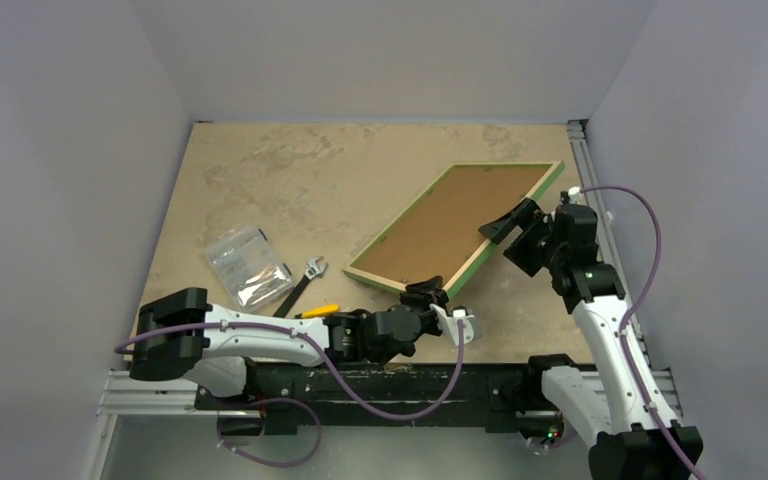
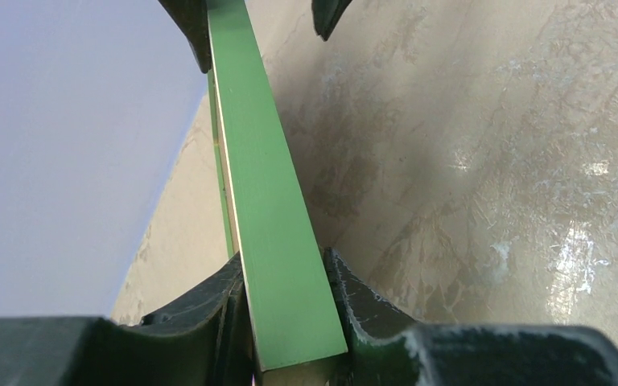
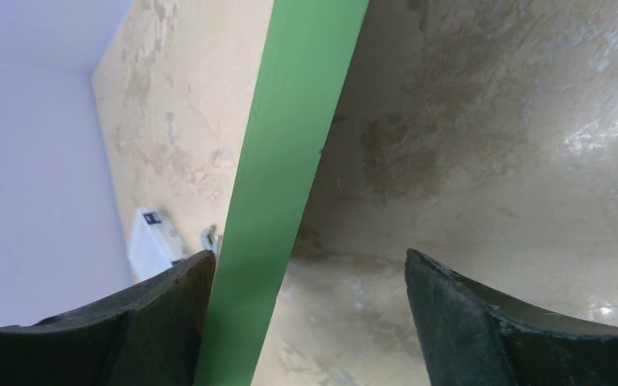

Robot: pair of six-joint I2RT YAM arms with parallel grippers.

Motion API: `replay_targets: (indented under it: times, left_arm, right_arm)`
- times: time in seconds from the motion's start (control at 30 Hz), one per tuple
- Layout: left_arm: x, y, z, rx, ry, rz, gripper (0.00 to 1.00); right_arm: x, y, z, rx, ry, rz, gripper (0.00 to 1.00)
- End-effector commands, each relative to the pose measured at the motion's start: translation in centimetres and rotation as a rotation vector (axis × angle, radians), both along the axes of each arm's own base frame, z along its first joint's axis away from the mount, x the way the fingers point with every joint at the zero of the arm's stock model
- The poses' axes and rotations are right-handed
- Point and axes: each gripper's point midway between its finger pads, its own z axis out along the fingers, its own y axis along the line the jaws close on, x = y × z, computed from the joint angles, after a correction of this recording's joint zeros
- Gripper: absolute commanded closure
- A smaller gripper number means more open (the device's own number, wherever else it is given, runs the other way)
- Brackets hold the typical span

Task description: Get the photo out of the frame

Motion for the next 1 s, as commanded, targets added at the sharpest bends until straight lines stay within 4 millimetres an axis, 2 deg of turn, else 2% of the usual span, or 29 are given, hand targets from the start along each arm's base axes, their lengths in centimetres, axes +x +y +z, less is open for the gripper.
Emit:
replay_targets:
  times: [0.0, 0.13, 0.27, 0.33, 0.4, 0.43, 0.53, 0.6, 0.77, 0.87, 0.97]
  left_arm:
    - [-2.5, -1.5, 0.5, -0.124, 0.201, -0.067, 1.0]
    - [-1.9, -1.3, 0.0, -0.136, 0.209, -0.014, 1.0]
    - [-2.5, -1.7, 0.0, -0.147, 0.234, -0.049, 0.99]
    - [-2.6, -1.7, 0.0, -0.159, 0.247, -0.05, 0.95]
    - [-2.7, -1.8, 0.1, -0.16, 0.233, -0.065, 0.88]
    - [-2.4, -1.6, 0.2, -0.159, 0.223, -0.054, 0.82]
    - [-1.2, 0.3, -0.4, -0.217, 0.225, 0.03, 0.6]
    - [-1.2, 1.0, -1.0, -0.227, 0.218, 0.008, 0.46]
    - [-1.0, 3.3, -0.7, -0.252, 0.154, -0.012, 0.31]
    - [-1.3, 3.1, -1.1, -0.249, 0.155, -0.05, 0.28]
    - [-0.7, 2.4, -1.2, -0.238, 0.112, -0.036, 0.28]
  right_arm:
    - [1.5, -0.2, 1.5, 0.053, -0.007, -0.071, 0.25]
    - [1.0, -0.7, 0.1, 0.102, 0.087, -0.178, 0.45]
    - [1.4, -0.4, 0.1, 0.162, 0.067, -0.231, 0.64]
    - [1.7, -0.3, 0.4, 0.173, 0.058, -0.242, 0.77]
    - [1.9, -0.2, 1.0, 0.172, 0.059, -0.235, 0.97]
    - [1.8, -0.2, 1.0, 0.163, 0.074, -0.235, 1.0]
    - [1.7, -0.6, 1.7, 0.153, 0.087, -0.255, 1.0]
    - [1.6, -0.7, 2.5, 0.125, 0.104, -0.248, 1.0]
    - [1.5, -0.9, 3.0, 0.085, 0.128, -0.232, 1.0]
    - [1.4, -0.6, 2.7, 0.097, 0.144, -0.224, 1.0]
    - [1.4, -0.3, 2.8, 0.131, 0.137, -0.23, 1.0]
